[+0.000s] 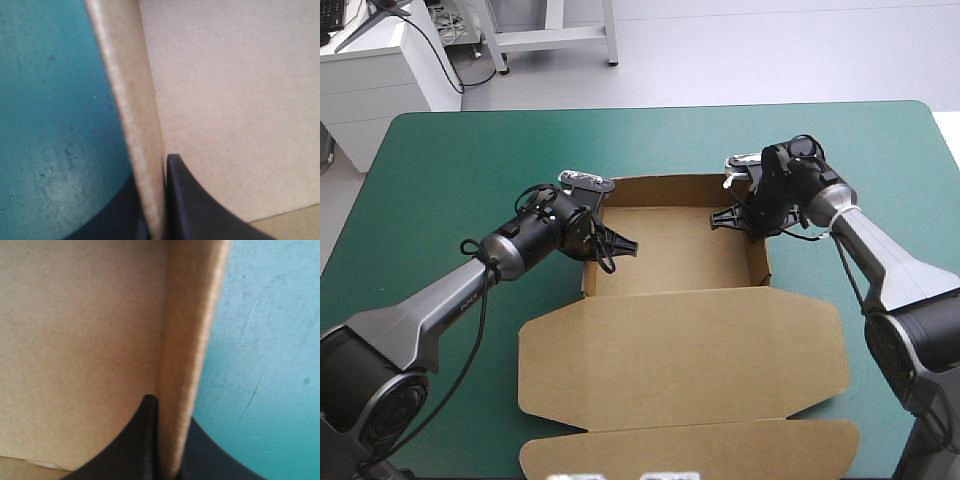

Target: Fold the box

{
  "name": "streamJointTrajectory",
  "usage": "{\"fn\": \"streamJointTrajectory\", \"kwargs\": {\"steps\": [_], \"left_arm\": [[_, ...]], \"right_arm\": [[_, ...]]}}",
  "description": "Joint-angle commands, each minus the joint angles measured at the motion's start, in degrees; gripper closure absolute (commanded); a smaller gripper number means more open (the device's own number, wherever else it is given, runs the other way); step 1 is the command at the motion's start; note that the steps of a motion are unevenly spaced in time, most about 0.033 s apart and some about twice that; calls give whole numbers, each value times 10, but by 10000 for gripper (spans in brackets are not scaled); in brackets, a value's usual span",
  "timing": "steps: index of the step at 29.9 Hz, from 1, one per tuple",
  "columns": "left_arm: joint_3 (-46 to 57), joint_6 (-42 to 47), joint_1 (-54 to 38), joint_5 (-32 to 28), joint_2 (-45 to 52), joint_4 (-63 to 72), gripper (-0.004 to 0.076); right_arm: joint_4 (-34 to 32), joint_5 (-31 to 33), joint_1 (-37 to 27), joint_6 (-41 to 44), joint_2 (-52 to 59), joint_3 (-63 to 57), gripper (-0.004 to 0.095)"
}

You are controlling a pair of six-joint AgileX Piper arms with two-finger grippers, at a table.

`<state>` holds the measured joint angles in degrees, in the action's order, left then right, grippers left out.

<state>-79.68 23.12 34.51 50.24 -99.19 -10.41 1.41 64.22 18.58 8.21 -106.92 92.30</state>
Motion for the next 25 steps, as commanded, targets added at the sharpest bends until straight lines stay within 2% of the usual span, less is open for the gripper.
{"fn": "streamJointTrajectory", "kwargs": {"steps": [1, 6, 9, 11, 13, 15, 19, 21, 23, 25], "left_arm": [[-20, -44, 11, -75, 11, 38, 702], [-20, -55, 5, -72, 2, 67, 624], [-20, -55, -1, -72, 3, 77, 490], [-20, -55, -8, -72, 3, 86, 347], [-20, -55, -11, -64, 3, 87, 221], [-20, -55, -15, -53, 3, 83, 143], [-20, -51, -17, -44, 3, 85, 123], [-20, -50, -17, -43, 6, 90, 123], [-20, -50, -17, -43, 10, 93, 123], [-20, -50, -17, -46, 20, 90, 123]], "right_arm": [[39, 22, 8, -37, 13, 14, 927], [42, 23, 8, -43, 10, 14, 926], [42, 20, 8, -53, 10, 14, 897], [42, 18, 8, -58, 10, 14, 838], [43, 18, 8, -61, 10, 14, 758], [43, 17, 8, -61, 10, 14, 644], [44, 15, 8, -61, 10, 14, 375], [46, 15, 8, -63, 11, 14, 196], [46, 17, 8, -64, 11, 14, 91], [44, 20, 8, -64, 15, 16, 44]]}}
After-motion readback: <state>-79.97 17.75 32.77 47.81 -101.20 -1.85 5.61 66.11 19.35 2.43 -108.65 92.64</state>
